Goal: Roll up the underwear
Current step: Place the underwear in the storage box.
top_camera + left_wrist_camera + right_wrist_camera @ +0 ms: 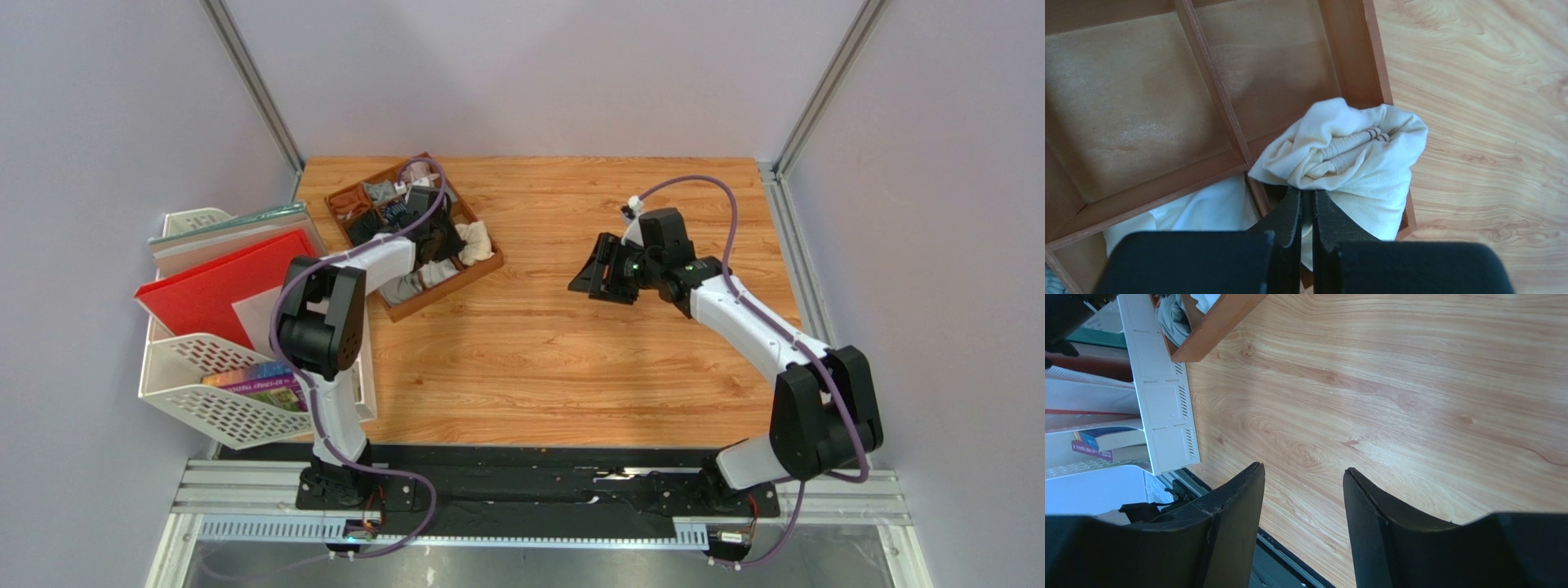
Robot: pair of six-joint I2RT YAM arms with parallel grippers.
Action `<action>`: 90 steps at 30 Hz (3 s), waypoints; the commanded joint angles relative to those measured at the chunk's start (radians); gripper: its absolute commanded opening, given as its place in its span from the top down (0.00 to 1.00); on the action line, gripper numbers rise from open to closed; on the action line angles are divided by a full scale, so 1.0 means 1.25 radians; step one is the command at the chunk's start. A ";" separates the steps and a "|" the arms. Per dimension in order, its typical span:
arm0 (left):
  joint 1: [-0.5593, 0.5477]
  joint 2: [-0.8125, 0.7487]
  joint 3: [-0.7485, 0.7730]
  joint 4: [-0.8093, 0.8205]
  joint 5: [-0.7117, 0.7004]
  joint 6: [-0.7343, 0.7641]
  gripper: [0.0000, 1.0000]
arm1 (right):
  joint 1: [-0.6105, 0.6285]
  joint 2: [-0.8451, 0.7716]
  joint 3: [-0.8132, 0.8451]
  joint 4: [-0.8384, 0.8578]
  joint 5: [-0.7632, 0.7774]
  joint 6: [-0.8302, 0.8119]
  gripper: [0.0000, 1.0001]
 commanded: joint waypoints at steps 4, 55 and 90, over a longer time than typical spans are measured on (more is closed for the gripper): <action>-0.016 0.080 0.088 -0.192 -0.008 0.036 1.00 | 0.054 0.044 0.062 0.017 0.013 -0.010 0.46; -0.061 0.115 0.241 -0.219 -0.078 0.164 0.55 | 0.054 -0.123 -0.079 -0.052 0.057 -0.033 0.45; -0.048 -0.005 -0.088 0.007 0.057 -0.059 0.49 | 0.053 -0.223 -0.142 -0.083 0.077 -0.033 0.43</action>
